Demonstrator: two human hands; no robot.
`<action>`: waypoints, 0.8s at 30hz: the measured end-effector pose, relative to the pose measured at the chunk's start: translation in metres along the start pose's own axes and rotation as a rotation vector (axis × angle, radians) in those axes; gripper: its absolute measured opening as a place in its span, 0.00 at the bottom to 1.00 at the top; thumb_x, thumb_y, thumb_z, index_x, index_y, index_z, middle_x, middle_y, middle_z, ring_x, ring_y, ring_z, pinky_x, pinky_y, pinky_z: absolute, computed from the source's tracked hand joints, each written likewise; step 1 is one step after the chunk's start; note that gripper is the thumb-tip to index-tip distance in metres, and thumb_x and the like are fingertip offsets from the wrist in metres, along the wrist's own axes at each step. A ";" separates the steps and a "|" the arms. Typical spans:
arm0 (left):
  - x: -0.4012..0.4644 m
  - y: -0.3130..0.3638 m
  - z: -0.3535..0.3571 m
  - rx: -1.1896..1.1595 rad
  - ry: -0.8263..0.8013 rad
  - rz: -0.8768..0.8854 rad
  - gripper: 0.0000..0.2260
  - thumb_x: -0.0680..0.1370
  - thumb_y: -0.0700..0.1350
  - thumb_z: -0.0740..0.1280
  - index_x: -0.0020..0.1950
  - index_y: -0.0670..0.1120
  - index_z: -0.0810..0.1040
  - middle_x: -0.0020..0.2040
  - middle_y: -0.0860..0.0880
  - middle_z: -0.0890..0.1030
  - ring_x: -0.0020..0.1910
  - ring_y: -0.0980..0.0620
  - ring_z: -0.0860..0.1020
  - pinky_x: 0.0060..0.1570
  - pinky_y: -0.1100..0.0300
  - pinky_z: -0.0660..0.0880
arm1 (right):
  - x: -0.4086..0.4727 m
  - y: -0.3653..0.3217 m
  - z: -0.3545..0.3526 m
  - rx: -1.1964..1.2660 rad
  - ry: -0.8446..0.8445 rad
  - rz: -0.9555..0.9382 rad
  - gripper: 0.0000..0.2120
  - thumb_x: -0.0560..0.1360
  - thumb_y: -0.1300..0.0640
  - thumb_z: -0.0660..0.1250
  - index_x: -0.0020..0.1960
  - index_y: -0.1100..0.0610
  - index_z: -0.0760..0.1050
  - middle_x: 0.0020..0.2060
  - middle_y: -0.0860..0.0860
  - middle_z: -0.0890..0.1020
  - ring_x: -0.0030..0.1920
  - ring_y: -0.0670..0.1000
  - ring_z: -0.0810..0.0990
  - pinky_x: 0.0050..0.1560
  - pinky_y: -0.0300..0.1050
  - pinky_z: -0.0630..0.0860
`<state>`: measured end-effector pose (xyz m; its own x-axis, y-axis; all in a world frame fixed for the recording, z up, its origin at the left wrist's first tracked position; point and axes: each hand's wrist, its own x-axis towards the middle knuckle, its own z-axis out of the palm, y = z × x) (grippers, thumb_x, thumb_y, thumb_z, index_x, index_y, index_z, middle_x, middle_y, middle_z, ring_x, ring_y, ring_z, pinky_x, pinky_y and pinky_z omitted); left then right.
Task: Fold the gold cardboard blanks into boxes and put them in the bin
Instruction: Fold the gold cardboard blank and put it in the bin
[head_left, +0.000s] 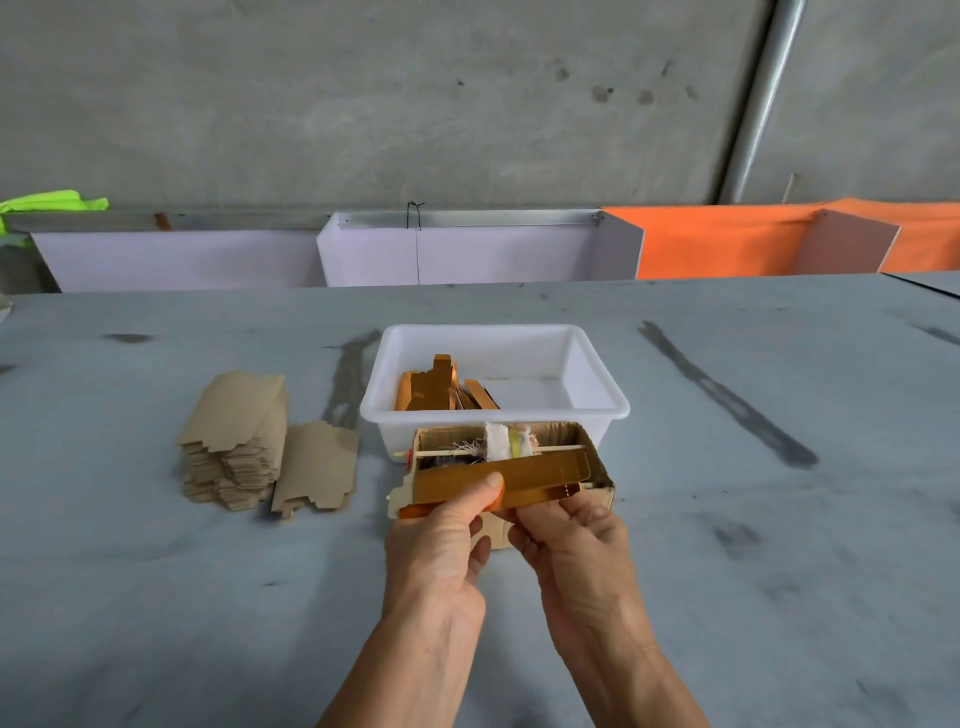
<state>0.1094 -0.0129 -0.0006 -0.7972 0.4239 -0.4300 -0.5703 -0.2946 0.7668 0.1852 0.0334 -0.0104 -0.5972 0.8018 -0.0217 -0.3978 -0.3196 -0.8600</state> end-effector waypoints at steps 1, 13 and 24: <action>0.001 -0.001 -0.001 -0.002 0.013 0.005 0.15 0.65 0.36 0.77 0.48 0.45 0.77 0.45 0.45 0.80 0.40 0.50 0.76 0.34 0.58 0.72 | 0.000 0.001 -0.002 0.031 -0.011 0.041 0.14 0.72 0.72 0.63 0.38 0.58 0.82 0.35 0.53 0.84 0.37 0.49 0.81 0.39 0.40 0.74; 0.004 -0.009 -0.008 0.041 -0.109 -0.088 0.16 0.63 0.44 0.76 0.48 0.44 0.78 0.41 0.45 0.81 0.41 0.49 0.78 0.36 0.56 0.73 | 0.001 0.003 0.014 0.247 0.219 0.260 0.12 0.73 0.67 0.67 0.34 0.56 0.81 0.32 0.53 0.83 0.31 0.47 0.80 0.39 0.42 0.71; 0.001 -0.018 -0.011 0.068 -0.039 0.064 0.05 0.69 0.37 0.74 0.38 0.43 0.79 0.34 0.47 0.81 0.36 0.50 0.77 0.40 0.58 0.72 | 0.004 0.003 0.001 0.180 0.182 0.359 0.02 0.70 0.61 0.70 0.40 0.56 0.78 0.43 0.54 0.84 0.47 0.50 0.80 0.49 0.45 0.70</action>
<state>0.1170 -0.0170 -0.0202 -0.8223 0.4395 -0.3616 -0.5028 -0.2634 0.8233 0.1808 0.0350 -0.0126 -0.5934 0.6945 -0.4069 -0.3119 -0.6645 -0.6791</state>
